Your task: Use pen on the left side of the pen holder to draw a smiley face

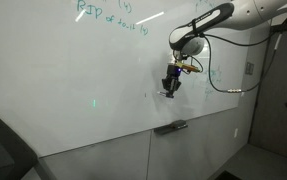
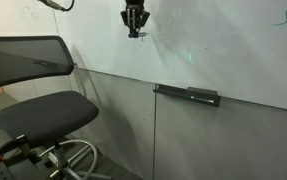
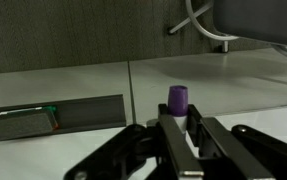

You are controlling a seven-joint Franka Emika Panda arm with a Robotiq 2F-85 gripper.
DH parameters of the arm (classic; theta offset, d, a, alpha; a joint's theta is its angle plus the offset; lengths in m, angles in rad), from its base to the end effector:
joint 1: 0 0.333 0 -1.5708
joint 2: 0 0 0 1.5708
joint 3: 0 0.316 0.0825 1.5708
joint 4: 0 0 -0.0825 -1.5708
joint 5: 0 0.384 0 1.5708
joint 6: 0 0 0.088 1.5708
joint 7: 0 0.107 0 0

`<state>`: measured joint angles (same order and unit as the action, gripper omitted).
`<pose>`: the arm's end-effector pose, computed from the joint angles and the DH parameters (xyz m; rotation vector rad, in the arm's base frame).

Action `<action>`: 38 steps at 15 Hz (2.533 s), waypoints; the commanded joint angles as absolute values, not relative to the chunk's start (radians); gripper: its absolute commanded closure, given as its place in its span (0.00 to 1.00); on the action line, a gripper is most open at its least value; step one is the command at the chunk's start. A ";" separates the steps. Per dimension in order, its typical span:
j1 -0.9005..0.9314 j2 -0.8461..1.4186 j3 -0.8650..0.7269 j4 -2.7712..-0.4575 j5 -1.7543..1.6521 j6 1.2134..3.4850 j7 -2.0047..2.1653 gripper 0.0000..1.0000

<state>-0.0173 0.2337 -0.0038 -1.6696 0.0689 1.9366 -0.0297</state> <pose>0.6349 -0.0085 0.4701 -3.0780 0.0229 -0.0537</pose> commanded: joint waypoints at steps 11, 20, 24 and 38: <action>-0.005 0.385 0.005 -1.467 0.036 1.891 -0.048 0.94; -0.016 0.431 0.009 -1.430 0.053 1.866 -0.059 0.94; -0.016 0.447 0.010 -1.428 0.052 1.861 -0.059 0.94; 0.037 0.409 0.047 -1.525 0.042 1.834 -0.057 0.94</action>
